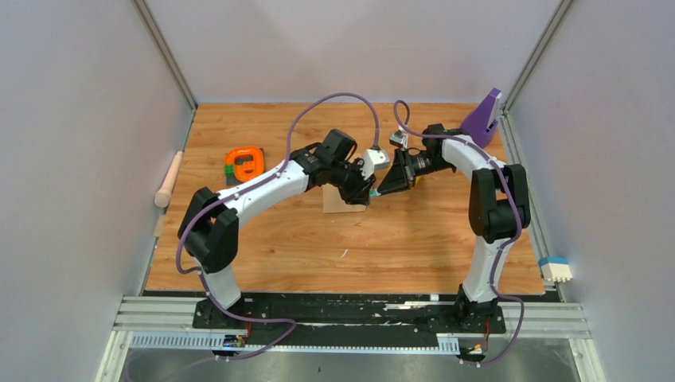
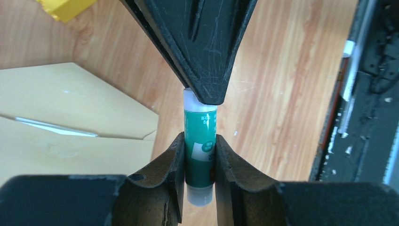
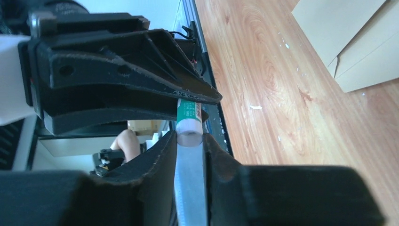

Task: Place the letter into the envelope and seal it
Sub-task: Unscrew the solid glue.

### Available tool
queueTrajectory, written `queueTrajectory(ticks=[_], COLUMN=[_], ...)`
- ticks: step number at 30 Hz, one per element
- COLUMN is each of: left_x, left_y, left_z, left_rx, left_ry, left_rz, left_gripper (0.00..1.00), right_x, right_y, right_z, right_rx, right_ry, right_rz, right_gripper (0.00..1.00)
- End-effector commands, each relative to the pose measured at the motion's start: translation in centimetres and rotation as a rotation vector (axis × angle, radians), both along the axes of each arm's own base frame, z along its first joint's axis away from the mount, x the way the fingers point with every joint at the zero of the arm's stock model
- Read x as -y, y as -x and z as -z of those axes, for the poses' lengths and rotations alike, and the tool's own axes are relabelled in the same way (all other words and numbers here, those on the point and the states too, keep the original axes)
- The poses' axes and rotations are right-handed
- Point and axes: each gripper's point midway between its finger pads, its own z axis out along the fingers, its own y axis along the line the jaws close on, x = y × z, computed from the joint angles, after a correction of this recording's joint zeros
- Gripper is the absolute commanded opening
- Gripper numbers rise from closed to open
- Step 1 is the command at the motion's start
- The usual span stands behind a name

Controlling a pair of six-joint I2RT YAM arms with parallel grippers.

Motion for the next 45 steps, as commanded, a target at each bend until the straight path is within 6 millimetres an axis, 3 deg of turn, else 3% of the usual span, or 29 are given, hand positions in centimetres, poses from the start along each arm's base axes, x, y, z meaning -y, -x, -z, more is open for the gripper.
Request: queueTrajectory(ticks=[1, 5, 9, 13, 16, 20, 25, 26, 27, 29, 36, 45], left_x=[1.1, 1.4, 2.1, 2.3, 2.0, 2.2, 2.3, 2.6, 2.3, 2.3, 2.7, 3.0], left_y=[-1.4, -0.6, 1.9, 4.1, 5.3, 6.6, 7.9, 7.8, 8.3, 8.5, 8.6, 8.2], left_z=[-3.4, -3.2, -3.8, -4.8, -5.6, -6.1, -5.6, -6.2, -5.8, -6.0, -5.3, -3.8], left_rx=[0.242, 0.205, 0.032, -0.183, -0.307, -0.455, -0.654, -0.631, -0.723, -0.741, -0.729, -0.667], left_ry=[0.037, 0.041, 0.127, 0.235, 0.294, 0.361, 0.412, 0.456, 0.433, 0.452, 0.437, 0.372], left_rz=[0.001, 0.025, 0.134, 0.231, 0.291, 0.357, 0.373, 0.422, 0.398, 0.430, 0.417, 0.359], left_gripper=[0.02, 0.00, 0.00, 0.00, 0.00, 0.00, 0.00, 0.00, 0.00, 0.00, 0.00, 0.00], right_x=[-0.3, 0.2, 2.1, 4.5, 5.4, 5.1, 5.0, 4.9, 4.9, 4.9, 4.6, 2.6], right_y=[-0.7, -0.6, -0.5, -0.4, 1.3, 4.1, 5.6, 6.0, 6.3, 6.6, 6.6, 7.5], right_z=[-1.1, -1.5, -2.6, -3.7, -4.5, -5.1, -6.0, -5.9, -5.9, -5.7, -5.5, -4.9], right_rx=[-0.026, 0.072, 0.210, 0.417, 0.618, 0.943, 1.175, 1.208, 1.233, 1.261, 1.243, 1.130], right_ry=[-0.014, 0.000, -0.030, -0.064, -0.142, -0.207, -0.237, -0.245, -0.249, -0.252, -0.262, -0.314], right_rz=[0.016, 0.013, 0.037, 0.073, 0.078, 0.031, 0.001, -0.002, -0.004, -0.010, -0.016, -0.072], right_gripper=[0.31, 0.55, 0.66, 0.70, 0.71, 0.73, 0.70, 0.70, 0.70, 0.70, 0.66, 0.58])
